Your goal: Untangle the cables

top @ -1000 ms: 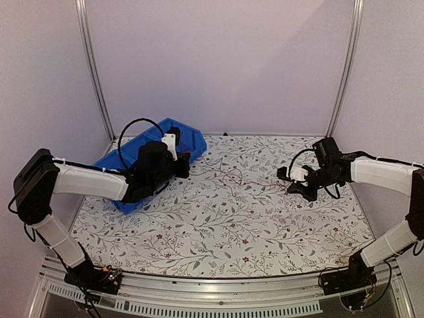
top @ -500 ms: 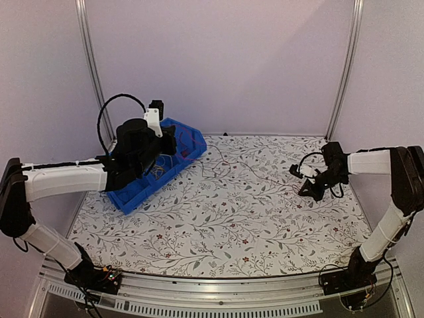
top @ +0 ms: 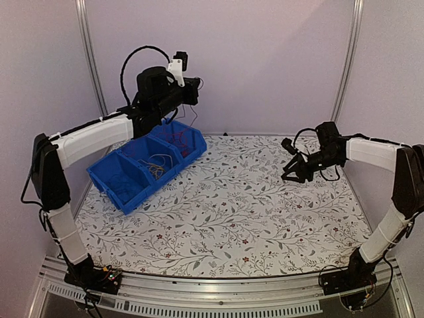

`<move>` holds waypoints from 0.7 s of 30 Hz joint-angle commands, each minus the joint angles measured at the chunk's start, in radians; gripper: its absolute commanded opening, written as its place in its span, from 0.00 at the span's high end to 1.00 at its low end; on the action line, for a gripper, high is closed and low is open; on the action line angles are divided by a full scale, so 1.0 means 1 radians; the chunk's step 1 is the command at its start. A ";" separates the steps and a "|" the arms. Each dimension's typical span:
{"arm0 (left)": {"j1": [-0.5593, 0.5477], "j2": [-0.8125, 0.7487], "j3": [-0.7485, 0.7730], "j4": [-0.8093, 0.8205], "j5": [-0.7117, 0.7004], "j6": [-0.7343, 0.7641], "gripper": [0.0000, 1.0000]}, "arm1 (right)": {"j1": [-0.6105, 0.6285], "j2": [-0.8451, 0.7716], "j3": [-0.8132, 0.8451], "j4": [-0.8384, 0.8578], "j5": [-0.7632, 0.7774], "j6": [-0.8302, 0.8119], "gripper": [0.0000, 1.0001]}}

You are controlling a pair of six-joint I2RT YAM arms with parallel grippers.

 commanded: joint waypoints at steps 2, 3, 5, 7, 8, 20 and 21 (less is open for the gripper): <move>0.044 0.090 0.169 -0.100 0.062 0.042 1.00 | -0.001 -0.077 -0.040 0.018 -0.051 0.088 0.53; 0.052 0.100 0.186 -0.102 0.062 0.046 1.00 | 0.000 -0.087 -0.052 0.023 -0.044 0.090 0.53; 0.065 0.114 0.217 -0.106 0.060 0.055 1.00 | -0.002 -0.095 -0.065 0.019 -0.037 0.092 0.53; 0.079 0.122 0.239 -0.107 0.060 0.060 1.00 | -0.001 -0.101 -0.077 0.022 -0.036 0.088 0.53; 0.084 0.128 0.248 -0.104 0.060 0.060 1.00 | -0.001 -0.101 -0.078 0.025 -0.037 0.088 0.53; 0.142 0.254 0.451 -0.162 0.132 0.068 1.00 | -0.002 -0.046 -0.067 0.020 -0.025 0.085 0.52; 0.144 0.262 0.461 -0.164 0.136 0.070 1.00 | -0.002 -0.046 -0.068 0.021 -0.023 0.085 0.52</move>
